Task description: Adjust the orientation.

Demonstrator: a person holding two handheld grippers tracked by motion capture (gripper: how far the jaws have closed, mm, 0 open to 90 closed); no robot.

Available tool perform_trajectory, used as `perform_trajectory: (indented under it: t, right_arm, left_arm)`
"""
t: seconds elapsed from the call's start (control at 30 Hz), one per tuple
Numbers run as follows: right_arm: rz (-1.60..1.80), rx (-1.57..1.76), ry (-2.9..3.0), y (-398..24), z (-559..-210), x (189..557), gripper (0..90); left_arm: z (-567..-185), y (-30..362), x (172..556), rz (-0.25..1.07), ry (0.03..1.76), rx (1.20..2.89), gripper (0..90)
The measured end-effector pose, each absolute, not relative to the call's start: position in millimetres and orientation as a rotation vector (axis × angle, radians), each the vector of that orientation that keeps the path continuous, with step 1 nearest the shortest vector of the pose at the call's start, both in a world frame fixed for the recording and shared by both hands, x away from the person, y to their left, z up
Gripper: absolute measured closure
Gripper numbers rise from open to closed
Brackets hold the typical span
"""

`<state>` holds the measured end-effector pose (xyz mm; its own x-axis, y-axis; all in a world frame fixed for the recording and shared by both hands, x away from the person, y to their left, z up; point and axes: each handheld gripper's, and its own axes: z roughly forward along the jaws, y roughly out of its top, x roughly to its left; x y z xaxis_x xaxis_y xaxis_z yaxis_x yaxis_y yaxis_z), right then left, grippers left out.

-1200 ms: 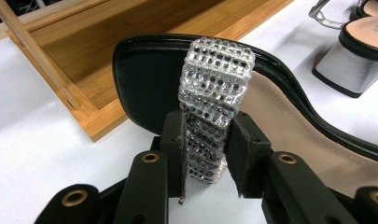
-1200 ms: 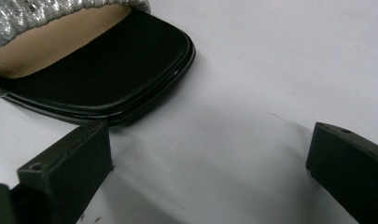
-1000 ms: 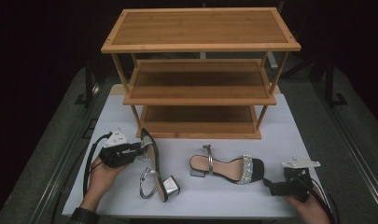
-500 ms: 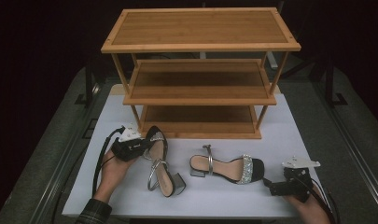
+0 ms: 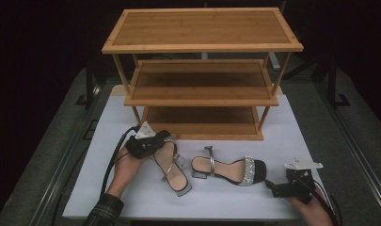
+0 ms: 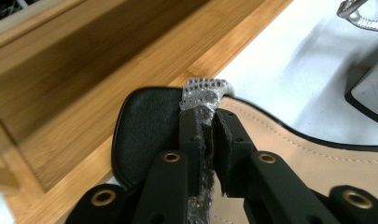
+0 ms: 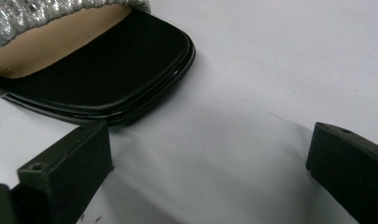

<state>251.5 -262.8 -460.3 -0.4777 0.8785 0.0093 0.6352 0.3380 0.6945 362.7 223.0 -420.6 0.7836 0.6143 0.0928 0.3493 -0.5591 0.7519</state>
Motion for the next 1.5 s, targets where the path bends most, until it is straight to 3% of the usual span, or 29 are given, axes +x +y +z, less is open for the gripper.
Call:
perform_trajectory:
  t: [0.37, 1.0, 1.33, 1.5]
  right_arm:
    - [0.912, 1.338, 2.241, -263, -460, 251, 0.0]
    - [0.910, 1.337, 2.241, -263, -460, 251, 0.0]
    - [0.909, 1.341, 2.241, -263, -460, 251, 0.0]
    - [0.909, 1.340, 2.241, -263, -460, 251, 0.0]
  left_arm:
    - [-397, 240, 336, 0.330, 0.686, 2.130, 63.9]
    - [-405, 253, 251, 0.223, 0.573, 2.099, 53.0]
    - [-418, 231, 244, 0.237, 0.522, 2.127, 54.6]
    - [-418, 231, 245, 0.249, 0.538, 2.089, 62.5]
